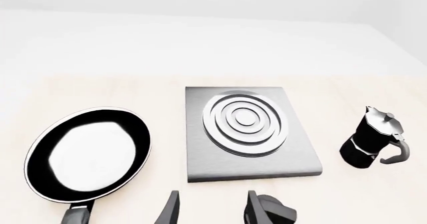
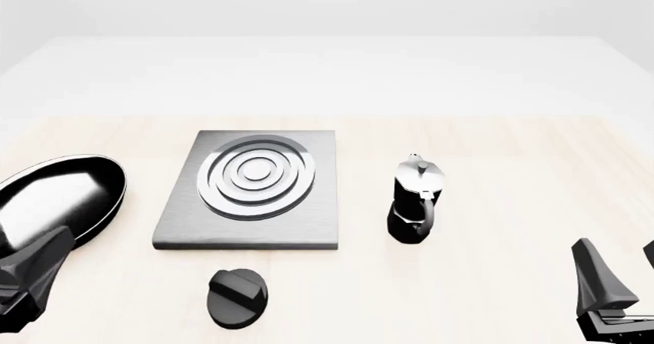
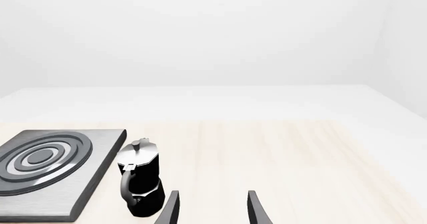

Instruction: Turn on the stove.

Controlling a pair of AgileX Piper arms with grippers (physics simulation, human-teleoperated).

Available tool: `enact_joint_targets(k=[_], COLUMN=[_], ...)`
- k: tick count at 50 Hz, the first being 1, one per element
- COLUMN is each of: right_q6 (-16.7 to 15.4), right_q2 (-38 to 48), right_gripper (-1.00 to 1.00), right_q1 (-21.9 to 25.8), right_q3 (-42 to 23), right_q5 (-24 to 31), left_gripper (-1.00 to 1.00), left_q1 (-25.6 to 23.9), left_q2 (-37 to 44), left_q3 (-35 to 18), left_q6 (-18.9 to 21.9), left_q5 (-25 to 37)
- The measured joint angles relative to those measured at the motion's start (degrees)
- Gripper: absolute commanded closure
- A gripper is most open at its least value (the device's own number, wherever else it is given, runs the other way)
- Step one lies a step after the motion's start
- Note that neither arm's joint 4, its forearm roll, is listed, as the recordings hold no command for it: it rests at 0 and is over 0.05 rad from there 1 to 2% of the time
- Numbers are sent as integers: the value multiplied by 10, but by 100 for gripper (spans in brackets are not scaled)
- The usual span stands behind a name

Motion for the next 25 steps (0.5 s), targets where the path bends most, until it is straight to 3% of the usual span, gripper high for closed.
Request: enact_joint_targets(k=[25], right_q6=[0], right_q2=[0], right_gripper=[-100], right_q1=[0], right_q3=[0], right_q5=[0], left_gripper=[-100], left_q1=[32], left_q2=[-92], left_q3=[-24], left_q6=[4], left_q5=[132])
